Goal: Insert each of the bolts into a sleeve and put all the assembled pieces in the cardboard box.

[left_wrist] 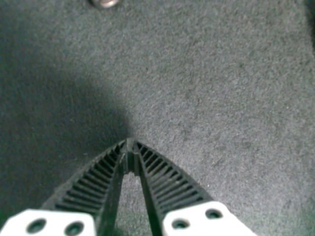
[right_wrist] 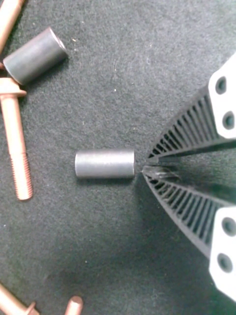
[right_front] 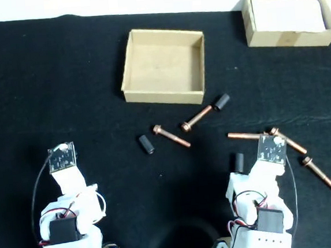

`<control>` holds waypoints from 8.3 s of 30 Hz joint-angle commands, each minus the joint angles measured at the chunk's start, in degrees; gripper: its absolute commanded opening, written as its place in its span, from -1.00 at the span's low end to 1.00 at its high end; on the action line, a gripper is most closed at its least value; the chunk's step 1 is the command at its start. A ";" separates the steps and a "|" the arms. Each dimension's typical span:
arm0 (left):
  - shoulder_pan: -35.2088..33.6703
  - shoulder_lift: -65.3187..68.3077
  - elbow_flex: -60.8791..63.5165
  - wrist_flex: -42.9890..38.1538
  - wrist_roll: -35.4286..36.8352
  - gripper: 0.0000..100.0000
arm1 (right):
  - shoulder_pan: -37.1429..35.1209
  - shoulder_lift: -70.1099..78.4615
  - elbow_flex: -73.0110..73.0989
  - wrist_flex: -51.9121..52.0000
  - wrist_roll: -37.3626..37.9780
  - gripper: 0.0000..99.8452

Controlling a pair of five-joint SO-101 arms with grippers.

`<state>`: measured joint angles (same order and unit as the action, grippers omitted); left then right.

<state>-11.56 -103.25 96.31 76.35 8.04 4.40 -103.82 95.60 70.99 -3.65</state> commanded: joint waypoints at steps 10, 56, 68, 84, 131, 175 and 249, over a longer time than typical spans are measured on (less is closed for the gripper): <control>0.40 -0.31 0.84 0.35 -0.18 -0.98 | 0.40 -0.48 7.52 0.22 -0.09 -0.98; 0.66 -0.48 0.84 -1.23 -0.18 -0.98 | 0.40 -0.48 7.52 0.22 -0.09 -0.98; 0.92 -0.40 -14.20 -12.31 -0.26 -0.98 | 0.40 -0.48 7.52 0.22 -0.09 -0.98; 4.00 26.59 -64.22 6.95 -0.18 -0.98 | 0.40 -0.48 7.52 0.22 -0.09 -0.98; 1.01 69.14 -73.71 19.08 14.68 -0.98 | -22.64 55.52 -73.36 22.99 0.09 -0.97; -6.20 87.25 -54.46 -17.23 7.03 -0.98 | -45.05 138.24 -120.92 12.79 6.68 -0.76; 33.10 151.16 -141.05 24.18 42.73 -0.53 | -1.10 48.75 -52.09 15.60 14.59 -0.99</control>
<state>20.79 48.57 -42.42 100.00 50.24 3.08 -54.15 43.74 87.34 9.27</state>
